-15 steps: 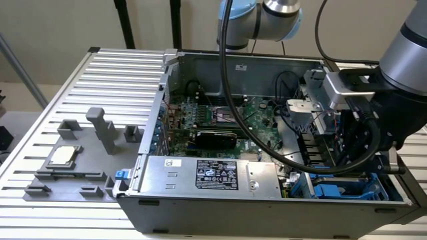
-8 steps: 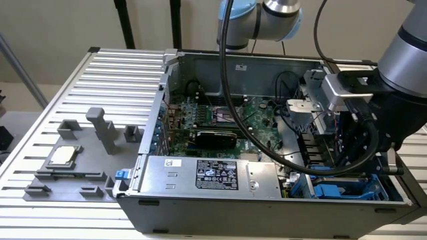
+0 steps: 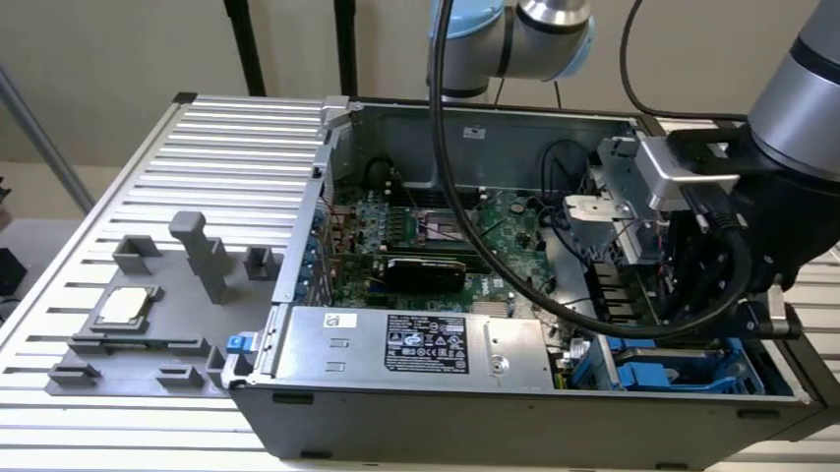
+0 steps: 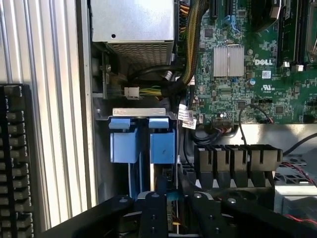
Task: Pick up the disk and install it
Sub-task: 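Insert the second disk wire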
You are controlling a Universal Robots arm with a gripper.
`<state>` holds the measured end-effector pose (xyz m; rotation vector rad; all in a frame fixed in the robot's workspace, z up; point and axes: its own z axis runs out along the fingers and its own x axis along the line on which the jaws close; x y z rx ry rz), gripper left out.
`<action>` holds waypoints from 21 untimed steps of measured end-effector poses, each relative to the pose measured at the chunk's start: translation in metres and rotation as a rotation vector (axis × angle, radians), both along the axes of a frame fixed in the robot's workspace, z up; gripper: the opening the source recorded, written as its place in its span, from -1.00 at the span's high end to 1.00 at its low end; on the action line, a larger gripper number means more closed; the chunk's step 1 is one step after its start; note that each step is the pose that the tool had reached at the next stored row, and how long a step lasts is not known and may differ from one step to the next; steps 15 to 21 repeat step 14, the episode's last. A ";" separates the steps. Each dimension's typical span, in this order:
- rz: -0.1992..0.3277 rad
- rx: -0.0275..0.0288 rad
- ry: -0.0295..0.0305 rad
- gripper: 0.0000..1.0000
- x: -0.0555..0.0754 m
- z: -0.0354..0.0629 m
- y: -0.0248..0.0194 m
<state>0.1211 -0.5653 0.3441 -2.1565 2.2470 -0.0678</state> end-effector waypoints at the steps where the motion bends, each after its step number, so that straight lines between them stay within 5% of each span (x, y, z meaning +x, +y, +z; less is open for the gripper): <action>1: 0.000 0.0007 0.0000 -1.00 -0.002 0.0017 -0.0001; 8: 0.000 0.0043 -0.0027 -1.00 -0.024 0.0041 -0.0004; 21: 0.000 0.0044 -0.0034 -1.00 -0.024 0.0042 -0.0004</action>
